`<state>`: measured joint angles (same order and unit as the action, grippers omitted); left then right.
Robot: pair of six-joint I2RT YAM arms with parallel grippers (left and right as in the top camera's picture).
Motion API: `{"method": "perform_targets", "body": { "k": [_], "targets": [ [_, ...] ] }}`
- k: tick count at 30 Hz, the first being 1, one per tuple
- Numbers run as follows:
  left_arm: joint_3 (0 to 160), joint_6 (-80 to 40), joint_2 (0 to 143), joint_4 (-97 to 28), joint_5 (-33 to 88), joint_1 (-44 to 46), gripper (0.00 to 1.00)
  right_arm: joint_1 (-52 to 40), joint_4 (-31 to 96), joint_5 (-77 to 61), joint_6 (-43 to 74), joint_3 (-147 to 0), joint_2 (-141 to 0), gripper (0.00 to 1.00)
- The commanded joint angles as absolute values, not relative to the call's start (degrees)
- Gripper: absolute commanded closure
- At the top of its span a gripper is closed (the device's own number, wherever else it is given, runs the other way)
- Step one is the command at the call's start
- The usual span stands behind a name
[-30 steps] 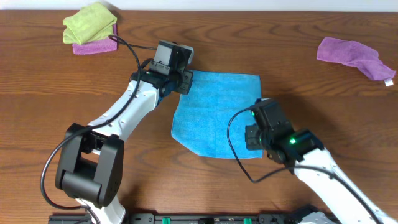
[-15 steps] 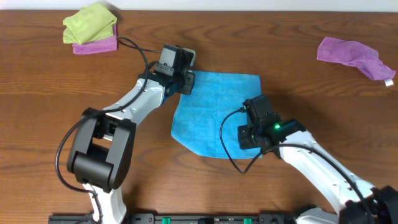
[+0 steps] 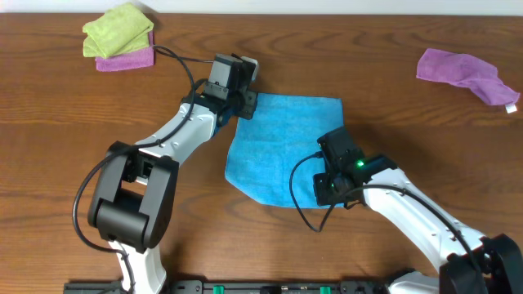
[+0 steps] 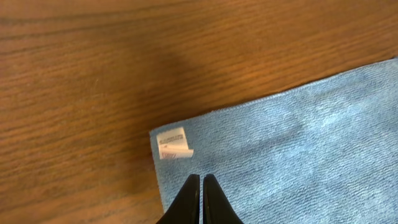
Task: Fold the cloth
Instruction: 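Grasp the top-left corner with left gripper, bottom-right edge with right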
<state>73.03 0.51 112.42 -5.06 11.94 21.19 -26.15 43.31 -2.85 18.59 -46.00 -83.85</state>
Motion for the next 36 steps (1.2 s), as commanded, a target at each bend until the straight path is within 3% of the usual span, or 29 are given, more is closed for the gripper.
{"method": "perform_targets", "body": {
  "k": [1, 36],
  "targets": [
    [74.1, 1.3, 115.0, -4.0, 13.6, 21.3, 0.94, -25.5, 43.5, -3.3, 18.4, -45.5, -83.9, 0.99],
    [74.1, 1.3, 122.5, 2.9, 15.4, 22.3, 0.94, -25.4, 37.6, 0.2, 23.0, -37.6, -85.1, 0.98]
  ]
}}
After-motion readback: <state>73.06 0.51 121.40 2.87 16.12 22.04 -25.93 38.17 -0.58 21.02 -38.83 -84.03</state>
